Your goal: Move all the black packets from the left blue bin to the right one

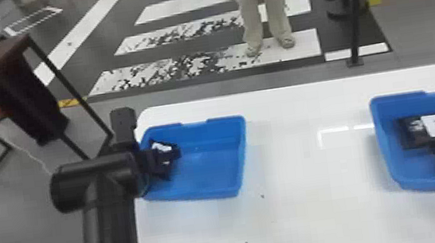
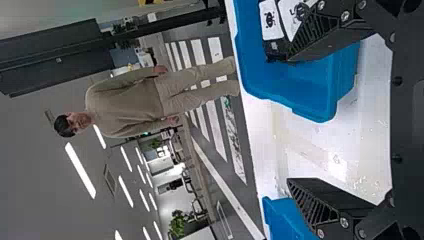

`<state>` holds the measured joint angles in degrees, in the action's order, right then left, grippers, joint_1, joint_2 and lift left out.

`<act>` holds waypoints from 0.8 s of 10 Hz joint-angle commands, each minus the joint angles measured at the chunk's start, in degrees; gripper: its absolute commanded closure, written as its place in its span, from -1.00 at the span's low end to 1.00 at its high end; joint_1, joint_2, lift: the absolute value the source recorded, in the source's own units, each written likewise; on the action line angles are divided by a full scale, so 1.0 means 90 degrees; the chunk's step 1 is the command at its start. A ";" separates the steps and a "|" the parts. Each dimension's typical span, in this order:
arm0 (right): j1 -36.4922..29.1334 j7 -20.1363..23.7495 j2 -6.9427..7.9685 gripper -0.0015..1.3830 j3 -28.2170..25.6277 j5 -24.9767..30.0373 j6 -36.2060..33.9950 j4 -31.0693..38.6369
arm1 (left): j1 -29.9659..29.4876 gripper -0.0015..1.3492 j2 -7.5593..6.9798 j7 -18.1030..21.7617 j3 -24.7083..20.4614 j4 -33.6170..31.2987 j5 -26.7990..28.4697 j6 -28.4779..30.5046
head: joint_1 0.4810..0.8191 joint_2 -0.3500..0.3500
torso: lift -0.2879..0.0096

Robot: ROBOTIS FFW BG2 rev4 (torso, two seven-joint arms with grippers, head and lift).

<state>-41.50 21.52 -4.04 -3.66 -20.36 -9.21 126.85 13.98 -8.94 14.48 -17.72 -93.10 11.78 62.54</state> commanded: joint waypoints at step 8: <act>0.0033 0.0079 -0.0020 -0.75 0.0000 -0.0200 -0.0179 -0.0118 | 0.0557 0.72 -0.0149 -0.0125 0.0394 0.1337 0.0126 -0.0090 | 0.27 0.96 | -0.01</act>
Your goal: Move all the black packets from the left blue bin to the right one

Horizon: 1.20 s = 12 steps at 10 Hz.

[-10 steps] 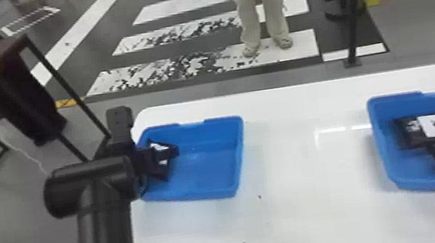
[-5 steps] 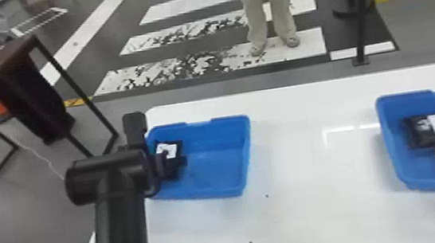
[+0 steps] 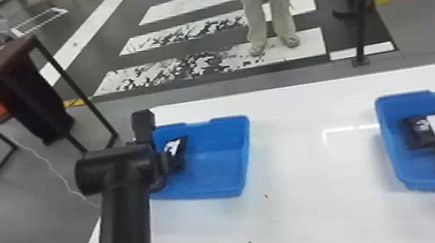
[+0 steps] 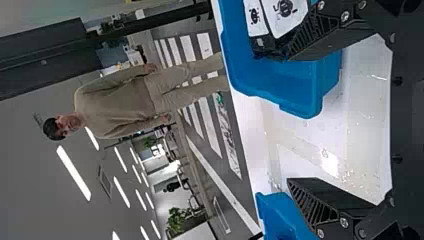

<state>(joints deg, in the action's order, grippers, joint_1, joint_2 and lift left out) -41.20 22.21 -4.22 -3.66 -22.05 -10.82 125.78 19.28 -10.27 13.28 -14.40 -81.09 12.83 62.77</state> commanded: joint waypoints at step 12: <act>0.1125 0.0550 -0.0156 -0.74 0.0470 -0.0698 -0.0657 -0.0171 | -0.3767 0.75 0.0330 0.1034 0.1346 -0.5544 -0.1463 -0.1646 | 0.27 0.53 | -0.01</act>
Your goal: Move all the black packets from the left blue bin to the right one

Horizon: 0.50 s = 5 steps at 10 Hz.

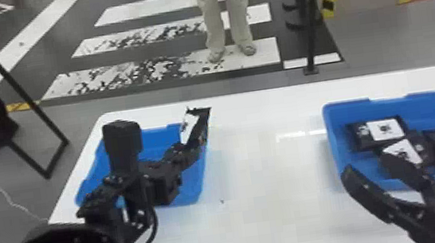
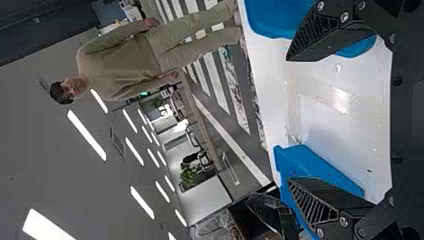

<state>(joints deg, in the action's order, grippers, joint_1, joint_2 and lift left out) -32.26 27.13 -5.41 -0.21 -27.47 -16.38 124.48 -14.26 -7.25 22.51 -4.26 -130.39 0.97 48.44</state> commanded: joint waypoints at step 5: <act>0.0976 -0.0075 -0.0268 -0.74 0.0963 -0.0782 -0.0054 -0.0355 | 0.0319 0.75 -0.0152 0.0018 0.1438 -0.0052 -0.0602 -0.0008 | 0.27 0.20 | -0.01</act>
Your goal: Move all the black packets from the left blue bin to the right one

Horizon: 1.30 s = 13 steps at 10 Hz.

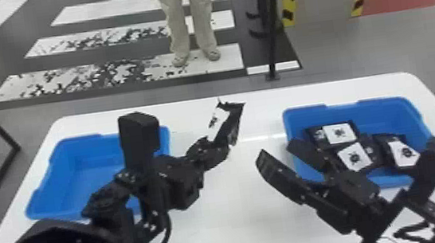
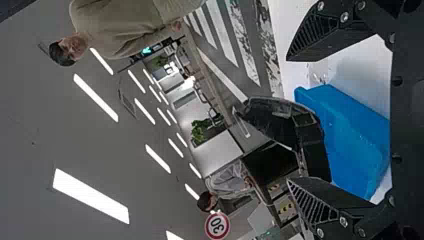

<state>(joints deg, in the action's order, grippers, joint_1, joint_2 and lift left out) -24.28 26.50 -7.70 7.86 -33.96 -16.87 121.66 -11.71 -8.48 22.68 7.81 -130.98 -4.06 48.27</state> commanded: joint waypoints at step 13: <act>0.1026 -0.0445 -0.0043 0.86 -0.0239 -0.0175 0.0000 -0.0729 | 0.0427 0.74 -0.0103 0.0039 0.0961 0.0342 -0.0704 -0.0176 | 0.27 -0.29 | -0.01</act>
<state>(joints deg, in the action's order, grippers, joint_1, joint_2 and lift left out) -14.96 22.50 -8.19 5.64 -35.39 -17.00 115.07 -7.83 -9.43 23.02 16.52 -127.89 -10.39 46.86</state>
